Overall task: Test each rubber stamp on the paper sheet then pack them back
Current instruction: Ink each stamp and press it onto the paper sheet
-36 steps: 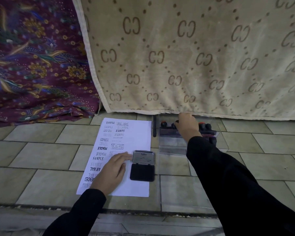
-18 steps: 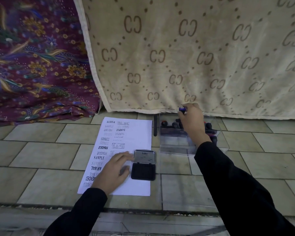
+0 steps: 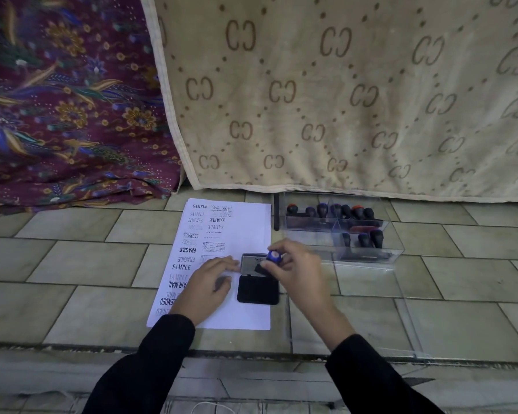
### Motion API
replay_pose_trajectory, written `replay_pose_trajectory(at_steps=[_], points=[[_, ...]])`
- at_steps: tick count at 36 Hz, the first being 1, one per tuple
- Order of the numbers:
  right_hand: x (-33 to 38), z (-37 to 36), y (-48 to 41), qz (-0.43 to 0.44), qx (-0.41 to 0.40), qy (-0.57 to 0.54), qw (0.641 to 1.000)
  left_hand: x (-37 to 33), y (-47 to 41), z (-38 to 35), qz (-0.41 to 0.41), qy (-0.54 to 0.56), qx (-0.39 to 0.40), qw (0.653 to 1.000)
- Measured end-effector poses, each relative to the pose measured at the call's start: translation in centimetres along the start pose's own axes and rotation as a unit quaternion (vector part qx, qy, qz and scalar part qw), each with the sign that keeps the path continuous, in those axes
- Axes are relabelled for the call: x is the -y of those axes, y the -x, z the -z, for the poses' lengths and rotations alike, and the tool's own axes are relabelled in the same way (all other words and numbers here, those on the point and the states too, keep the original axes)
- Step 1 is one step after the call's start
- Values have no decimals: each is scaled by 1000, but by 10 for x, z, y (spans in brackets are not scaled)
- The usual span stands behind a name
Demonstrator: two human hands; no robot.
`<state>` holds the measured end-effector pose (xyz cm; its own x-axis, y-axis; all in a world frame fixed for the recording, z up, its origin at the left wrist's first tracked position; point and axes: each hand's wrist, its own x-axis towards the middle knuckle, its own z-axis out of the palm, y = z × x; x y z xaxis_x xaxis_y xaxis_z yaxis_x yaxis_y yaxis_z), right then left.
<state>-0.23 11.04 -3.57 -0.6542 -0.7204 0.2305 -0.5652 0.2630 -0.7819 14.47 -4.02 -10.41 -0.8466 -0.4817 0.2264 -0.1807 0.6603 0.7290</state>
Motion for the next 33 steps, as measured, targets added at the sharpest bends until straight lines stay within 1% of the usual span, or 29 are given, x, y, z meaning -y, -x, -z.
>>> replay_pose_trajectory(at_steps=[6, 9, 16, 20, 24, 27, 30, 33], points=[[-1, -7, 8, 43, 37, 38, 998, 1, 0, 0, 5, -16, -1, 1000], [1, -8, 10, 68, 41, 57, 995, 0, 0, -1, 5, -10, -1, 1000], [2, -11, 15, 80, 56, 71, 993, 1, -1, 1, 9, -1, -7, 1000], [4, -13, 20, 92, 73, 74, 990, -1, -1, 1, 18, 33, -13, 999], [1, -16, 23, 84, 68, 81, 991, -4, -1, 3, 46, 106, -30, 993], [1, -18, 24, 76, 69, 77, 992, -6, -4, 8, 106, 207, -60, 971], [2, -19, 23, 72, 67, 75, 992, -5, -6, 18, 131, 305, -83, 940], [2, -19, 24, 73, 66, 76, 992, -4, -7, 33, 142, 412, -138, 889]])
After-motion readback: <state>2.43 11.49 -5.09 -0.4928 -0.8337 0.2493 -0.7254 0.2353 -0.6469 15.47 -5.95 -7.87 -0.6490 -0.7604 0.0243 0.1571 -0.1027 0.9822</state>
